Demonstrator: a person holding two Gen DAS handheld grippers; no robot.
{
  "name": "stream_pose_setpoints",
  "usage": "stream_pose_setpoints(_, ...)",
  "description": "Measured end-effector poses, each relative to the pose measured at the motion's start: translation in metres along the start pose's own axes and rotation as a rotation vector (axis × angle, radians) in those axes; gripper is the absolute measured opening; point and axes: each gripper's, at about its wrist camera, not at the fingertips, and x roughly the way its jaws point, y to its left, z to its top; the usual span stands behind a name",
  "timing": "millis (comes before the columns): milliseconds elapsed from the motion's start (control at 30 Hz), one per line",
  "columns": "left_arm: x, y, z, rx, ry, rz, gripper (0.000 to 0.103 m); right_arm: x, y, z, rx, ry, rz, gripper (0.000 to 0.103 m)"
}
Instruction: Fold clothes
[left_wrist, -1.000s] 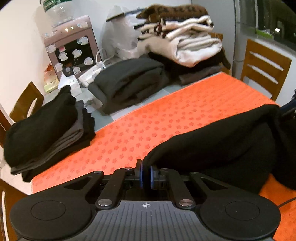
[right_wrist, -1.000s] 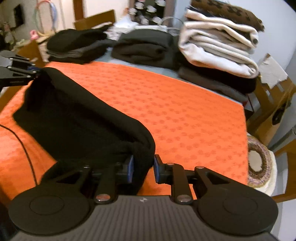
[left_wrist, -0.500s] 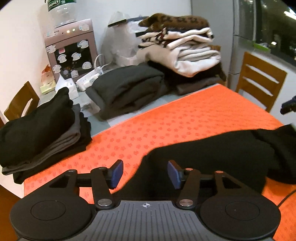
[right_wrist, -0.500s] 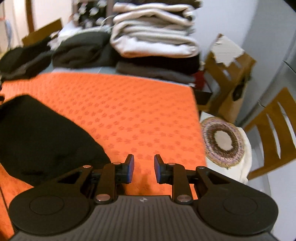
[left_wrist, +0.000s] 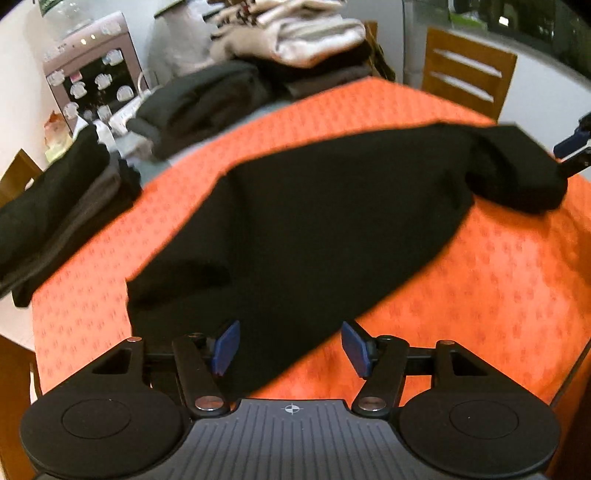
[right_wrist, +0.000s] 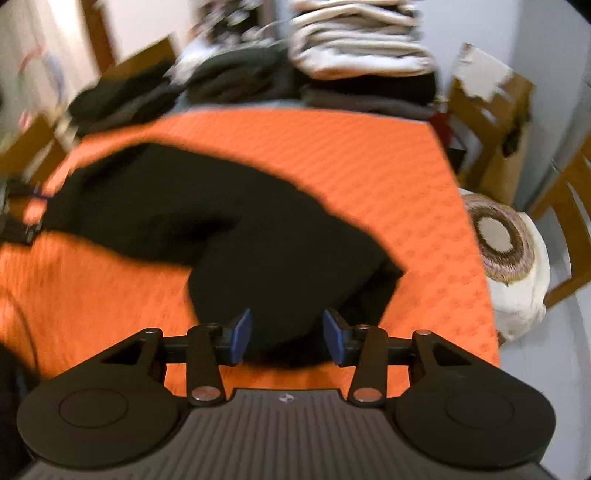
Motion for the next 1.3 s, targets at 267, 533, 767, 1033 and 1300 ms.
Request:
stream_pose_setpoints(267,0.013,-0.002,-0.019,0.012,0.014,0.041,0.068,0.009,0.054,-0.014,-0.293,0.014,-0.015,0.061)
stream_pose_setpoints(533,0.014,0.002,-0.018,0.000,-0.030,0.140,0.005,0.035,0.064,-0.017,-0.449,-0.009,-0.120,0.018)
stream_pose_setpoints(767,-0.046,0.022,0.000,-0.137,-0.254,0.299,0.003,-0.016,0.039,0.008,-0.348,-0.162,-0.242,0.009)
stream_pose_setpoints(1033,-0.137,0.034,0.032,-0.172,-0.435,0.358,0.003,-0.106,0.017,0.041,-0.222,-0.320,-0.271,0.008)
stream_pose_setpoints(1300,-0.207,0.051,0.072,-0.163,-0.530,0.345,0.003,-0.169,0.010,0.072,-0.147,-0.404,-0.224,0.008)
